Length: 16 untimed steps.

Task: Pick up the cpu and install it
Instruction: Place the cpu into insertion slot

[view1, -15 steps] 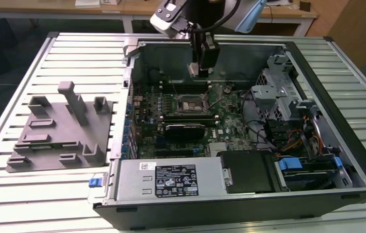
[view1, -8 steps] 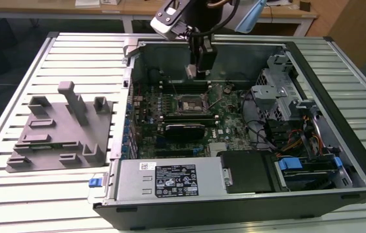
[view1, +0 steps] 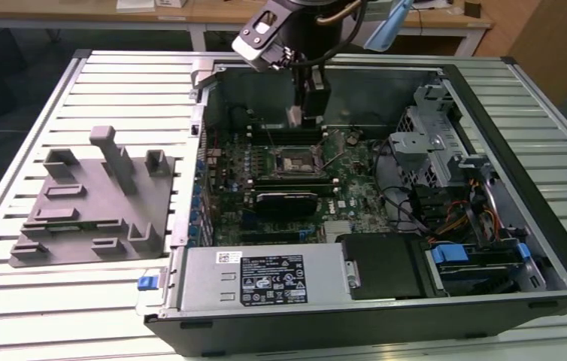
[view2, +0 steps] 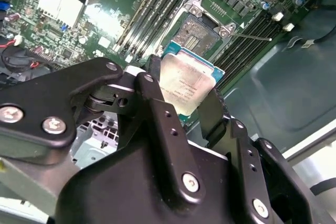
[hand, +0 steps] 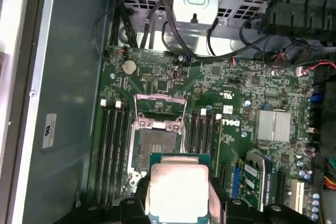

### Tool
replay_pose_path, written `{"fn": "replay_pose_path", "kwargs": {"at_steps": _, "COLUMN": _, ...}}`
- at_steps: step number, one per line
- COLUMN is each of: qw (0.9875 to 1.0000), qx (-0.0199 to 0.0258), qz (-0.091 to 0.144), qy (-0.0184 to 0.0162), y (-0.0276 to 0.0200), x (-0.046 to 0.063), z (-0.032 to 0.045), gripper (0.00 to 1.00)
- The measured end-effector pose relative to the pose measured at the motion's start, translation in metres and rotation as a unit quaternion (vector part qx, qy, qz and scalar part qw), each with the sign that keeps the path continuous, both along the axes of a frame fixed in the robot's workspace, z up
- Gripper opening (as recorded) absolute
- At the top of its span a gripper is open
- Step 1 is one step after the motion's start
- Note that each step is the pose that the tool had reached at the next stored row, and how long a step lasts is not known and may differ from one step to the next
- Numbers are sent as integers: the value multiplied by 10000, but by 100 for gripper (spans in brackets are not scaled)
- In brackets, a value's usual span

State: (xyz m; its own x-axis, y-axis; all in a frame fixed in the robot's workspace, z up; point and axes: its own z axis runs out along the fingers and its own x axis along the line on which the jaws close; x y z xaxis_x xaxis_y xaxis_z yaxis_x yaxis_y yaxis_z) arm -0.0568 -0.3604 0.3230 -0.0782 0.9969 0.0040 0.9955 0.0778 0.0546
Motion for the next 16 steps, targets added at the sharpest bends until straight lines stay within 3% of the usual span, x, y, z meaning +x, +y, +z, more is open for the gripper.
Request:
{"fn": "replay_pose_path", "kwargs": {"at_steps": 13, "qw": 10000, "qx": 0, "qz": -37, "qy": 16, "y": 89, "x": 0, "z": -237, "gripper": 53}}
{"fn": "replay_pose_path", "kwargs": {"at_steps": 16, "qw": 9999, "qx": 2, "qz": -150, "qy": 20, "y": 99, "x": 0, "z": -287, "gripper": 53}}
